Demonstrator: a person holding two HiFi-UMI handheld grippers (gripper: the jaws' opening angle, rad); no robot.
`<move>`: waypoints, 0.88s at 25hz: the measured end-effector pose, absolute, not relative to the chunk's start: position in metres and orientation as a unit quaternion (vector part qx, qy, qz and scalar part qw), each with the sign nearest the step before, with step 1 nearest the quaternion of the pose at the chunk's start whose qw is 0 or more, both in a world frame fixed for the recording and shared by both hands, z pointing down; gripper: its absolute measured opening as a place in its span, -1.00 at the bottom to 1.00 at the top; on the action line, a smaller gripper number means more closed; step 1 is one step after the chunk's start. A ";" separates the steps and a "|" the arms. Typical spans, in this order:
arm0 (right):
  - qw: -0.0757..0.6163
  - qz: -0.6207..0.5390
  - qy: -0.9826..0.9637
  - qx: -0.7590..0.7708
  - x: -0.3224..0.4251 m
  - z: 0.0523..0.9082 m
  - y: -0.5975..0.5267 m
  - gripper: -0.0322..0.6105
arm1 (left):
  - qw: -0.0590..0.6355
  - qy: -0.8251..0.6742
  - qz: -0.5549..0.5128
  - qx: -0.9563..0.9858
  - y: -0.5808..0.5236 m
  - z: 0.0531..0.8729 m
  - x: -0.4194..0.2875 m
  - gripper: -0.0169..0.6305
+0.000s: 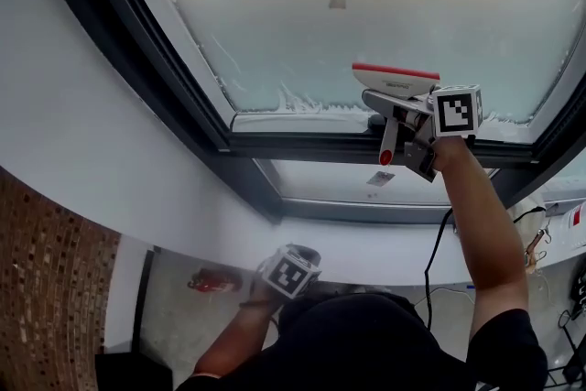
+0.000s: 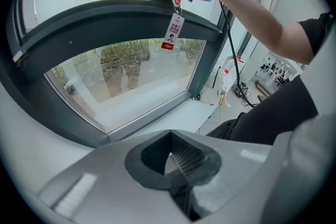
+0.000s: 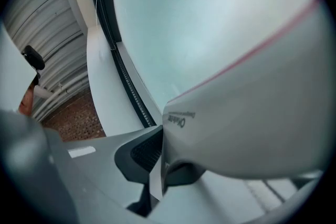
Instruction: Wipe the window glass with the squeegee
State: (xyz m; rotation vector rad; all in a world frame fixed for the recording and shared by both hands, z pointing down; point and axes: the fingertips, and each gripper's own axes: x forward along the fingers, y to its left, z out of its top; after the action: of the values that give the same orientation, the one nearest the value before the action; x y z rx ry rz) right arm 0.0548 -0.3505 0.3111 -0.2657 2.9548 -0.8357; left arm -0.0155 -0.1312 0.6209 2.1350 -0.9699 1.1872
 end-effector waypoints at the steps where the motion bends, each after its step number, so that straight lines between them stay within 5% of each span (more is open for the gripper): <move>1: 0.024 -0.282 0.955 -0.092 0.055 0.322 -0.351 -0.82 | 0.253 -0.358 0.438 0.785 -0.132 0.621 -0.016 -0.94; 14: -0.022 -0.314 0.945 -0.088 0.052 0.386 -0.340 -0.82 | 0.243 -0.360 0.433 0.790 -0.140 0.617 -0.011 -0.94; 22: -0.021 -0.283 0.956 -0.075 0.062 0.355 -0.321 -0.82 | 0.238 -0.348 0.436 0.795 -0.140 0.615 -0.004 -0.94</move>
State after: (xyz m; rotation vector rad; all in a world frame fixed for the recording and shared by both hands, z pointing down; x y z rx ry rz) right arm 0.0618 -0.3209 0.3553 -0.2389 3.0440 -0.9012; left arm -0.0037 -0.1402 0.6148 2.1783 -0.9547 1.1953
